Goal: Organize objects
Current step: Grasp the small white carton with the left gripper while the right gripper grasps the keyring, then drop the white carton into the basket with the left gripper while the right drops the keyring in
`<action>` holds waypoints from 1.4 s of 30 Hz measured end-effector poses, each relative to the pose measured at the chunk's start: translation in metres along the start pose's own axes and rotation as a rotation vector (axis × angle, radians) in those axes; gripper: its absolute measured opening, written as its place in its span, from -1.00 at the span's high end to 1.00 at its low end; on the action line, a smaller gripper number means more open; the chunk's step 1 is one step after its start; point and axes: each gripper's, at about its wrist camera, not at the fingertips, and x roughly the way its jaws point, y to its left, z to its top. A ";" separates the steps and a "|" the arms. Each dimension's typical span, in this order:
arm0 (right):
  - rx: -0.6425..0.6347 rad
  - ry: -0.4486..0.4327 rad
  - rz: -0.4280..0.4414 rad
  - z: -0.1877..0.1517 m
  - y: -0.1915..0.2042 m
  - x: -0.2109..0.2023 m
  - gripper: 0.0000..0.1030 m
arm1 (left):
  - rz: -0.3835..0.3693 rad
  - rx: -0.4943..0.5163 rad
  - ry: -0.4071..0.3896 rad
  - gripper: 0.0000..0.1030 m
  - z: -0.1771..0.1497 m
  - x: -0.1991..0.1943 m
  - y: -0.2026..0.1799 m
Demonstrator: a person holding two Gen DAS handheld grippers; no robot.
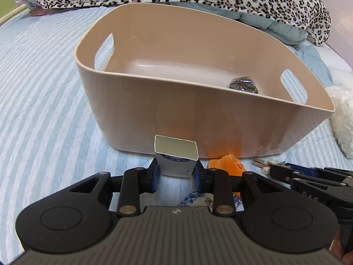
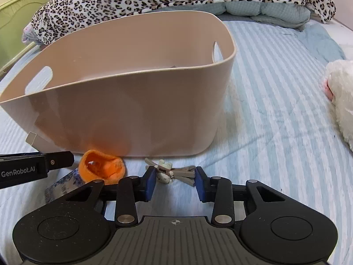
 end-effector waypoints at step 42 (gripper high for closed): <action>0.018 -0.362 0.125 0.079 -0.012 -0.123 0.86 | 0.070 0.158 -0.322 0.37 0.058 -0.113 -0.028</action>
